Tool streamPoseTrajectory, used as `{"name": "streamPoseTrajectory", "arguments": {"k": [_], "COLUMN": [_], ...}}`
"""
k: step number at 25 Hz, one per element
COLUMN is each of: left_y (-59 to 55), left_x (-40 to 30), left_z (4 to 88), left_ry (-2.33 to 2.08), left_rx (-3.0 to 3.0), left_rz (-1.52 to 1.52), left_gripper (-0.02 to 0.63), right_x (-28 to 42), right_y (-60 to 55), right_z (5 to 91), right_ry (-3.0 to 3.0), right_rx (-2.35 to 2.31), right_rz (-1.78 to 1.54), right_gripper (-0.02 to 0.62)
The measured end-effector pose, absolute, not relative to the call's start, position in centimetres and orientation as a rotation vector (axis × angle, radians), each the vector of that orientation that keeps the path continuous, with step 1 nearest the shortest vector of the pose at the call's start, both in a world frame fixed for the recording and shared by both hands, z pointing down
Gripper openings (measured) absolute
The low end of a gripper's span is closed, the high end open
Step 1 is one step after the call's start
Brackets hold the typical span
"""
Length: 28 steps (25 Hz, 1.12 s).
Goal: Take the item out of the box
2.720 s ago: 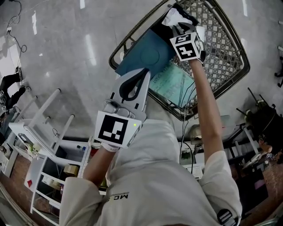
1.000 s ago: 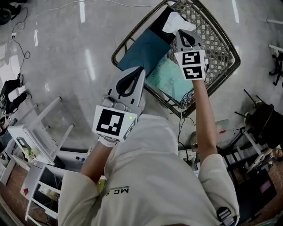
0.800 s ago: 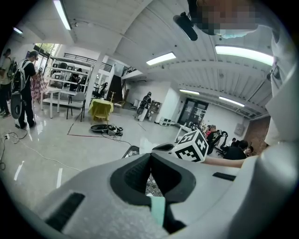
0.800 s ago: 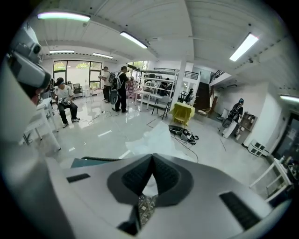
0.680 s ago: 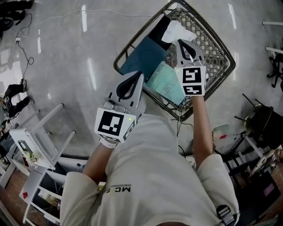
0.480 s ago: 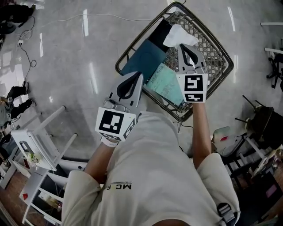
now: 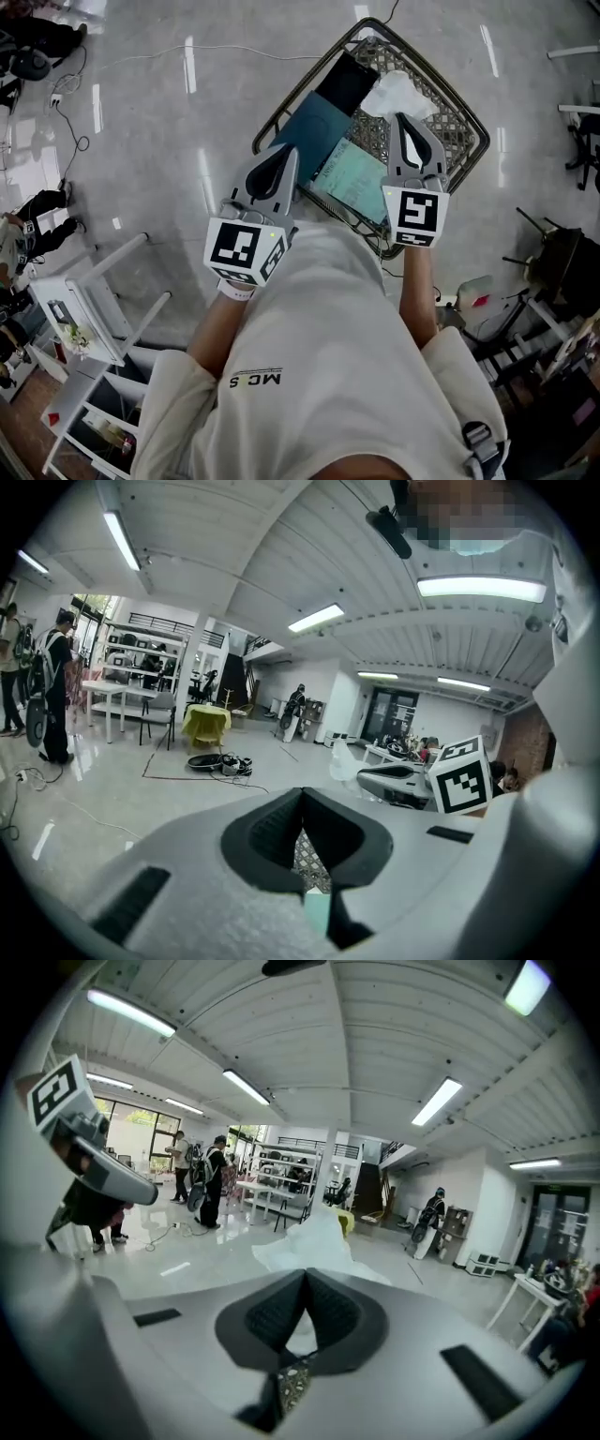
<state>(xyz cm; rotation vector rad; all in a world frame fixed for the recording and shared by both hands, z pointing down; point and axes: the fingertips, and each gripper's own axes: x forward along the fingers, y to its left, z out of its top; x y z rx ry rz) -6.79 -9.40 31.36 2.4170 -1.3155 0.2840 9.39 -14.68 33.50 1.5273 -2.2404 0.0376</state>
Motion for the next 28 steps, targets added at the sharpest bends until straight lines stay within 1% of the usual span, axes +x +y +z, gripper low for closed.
{"name": "streamPoseTrajectory", "arguments": {"k": [10,18,28], "left_y": [-9.4,-8.7,-7.6], "left_x": [-6.4,-5.3,-4.4], "left_z": [30.0,29.8,29.9], "left_ry": [-1.333,-1.321,-1.309], "left_rx": [2.451,2.475,2.488], "left_rz": [0.292,0.295,0.314], "left_gripper": [0.025,0.025,0.025], "right_x": [11.9,13.0,13.5], "right_y": [-10.6,-7.7,-6.8], "right_z": [30.7,31.3,32.0], "right_ry": [-2.287,-2.297,-2.289], "right_rx": [1.675,1.735,1.738], "right_rz": [0.044,0.118,0.140], "right_gripper": [0.017,0.017,0.015]}}
